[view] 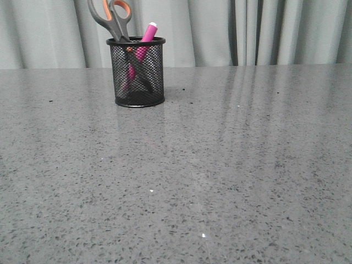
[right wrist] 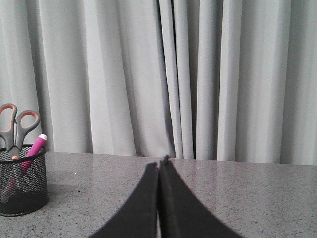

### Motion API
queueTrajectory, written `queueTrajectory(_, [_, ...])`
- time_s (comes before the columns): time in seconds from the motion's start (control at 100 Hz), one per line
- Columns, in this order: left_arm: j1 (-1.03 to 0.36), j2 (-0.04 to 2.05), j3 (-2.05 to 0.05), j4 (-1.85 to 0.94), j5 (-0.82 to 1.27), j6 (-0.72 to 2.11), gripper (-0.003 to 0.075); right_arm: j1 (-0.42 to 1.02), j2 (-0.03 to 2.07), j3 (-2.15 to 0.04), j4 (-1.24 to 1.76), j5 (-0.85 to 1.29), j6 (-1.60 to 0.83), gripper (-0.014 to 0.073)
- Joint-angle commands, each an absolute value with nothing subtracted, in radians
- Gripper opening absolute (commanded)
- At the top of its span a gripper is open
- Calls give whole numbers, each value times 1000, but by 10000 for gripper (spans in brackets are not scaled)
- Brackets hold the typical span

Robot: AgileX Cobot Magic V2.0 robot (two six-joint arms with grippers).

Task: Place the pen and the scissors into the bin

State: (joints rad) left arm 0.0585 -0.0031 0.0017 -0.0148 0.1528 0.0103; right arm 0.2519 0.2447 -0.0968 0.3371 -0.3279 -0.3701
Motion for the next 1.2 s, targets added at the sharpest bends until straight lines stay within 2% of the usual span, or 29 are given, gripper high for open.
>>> queueTrajectory(0.0, [49, -37, 45, -16, 84, 0, -19, 247, 250, -121, 328, -393, -375, -70])
queueTrajectory(0.48, [49, -37, 45, -16, 84, 0, -19, 247, 250, -117, 320, -386, -375, -70])
queueTrajectory(0.63, [49, -37, 45, -16, 84, 0, -19, 222, 247, -114, 237, -292, -349, -70])
queueTrajectory(0.85, [49, -37, 45, -16, 84, 0, -19, 99, 223, -95, 27, -105, -121, -70])
queueTrajectory(1.11, [49, -37, 45, -16, 84, 0, -19, 95, -22, 25, 25, 41, -100, -70])
queueTrajectory(1.19, [49, -35, 45, -16, 84, 0, -19, 92, -22, 25, 18, 106, -93, -70])
